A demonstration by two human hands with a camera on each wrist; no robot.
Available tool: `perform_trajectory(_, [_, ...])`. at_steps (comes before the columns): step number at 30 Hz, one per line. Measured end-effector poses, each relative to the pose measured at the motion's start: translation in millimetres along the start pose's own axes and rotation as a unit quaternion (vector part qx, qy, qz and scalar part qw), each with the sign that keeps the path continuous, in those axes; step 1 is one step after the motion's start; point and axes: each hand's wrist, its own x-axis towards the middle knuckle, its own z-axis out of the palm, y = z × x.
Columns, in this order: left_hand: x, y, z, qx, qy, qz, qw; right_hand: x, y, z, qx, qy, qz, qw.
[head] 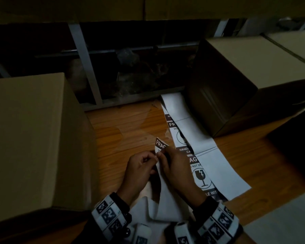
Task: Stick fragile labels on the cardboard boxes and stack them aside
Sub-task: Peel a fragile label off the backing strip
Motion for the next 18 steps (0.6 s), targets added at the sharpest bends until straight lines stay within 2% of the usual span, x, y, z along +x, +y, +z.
perform_trajectory(4, [-2,2,4,-0.041,0.01,-0.007,0.999,-2,2,2,0.027,-0.007,0.043,0.999])
perform_trajectory(10, [-5,-5,6,-0.139,0.012,-0.059,0.989,-7,0,7,0.096,0.018,0.084,0.992])
perform_trajectory(15, [-2,-3,-1,-0.139,-0.038,-0.089,0.986,-10,1,4,0.066,0.012,0.07,0.995])
perform_trajectory(18, [6,-1,-4,-0.084,-0.033,-0.084,0.992,-10,0,0,0.032,0.013,0.045,0.998])
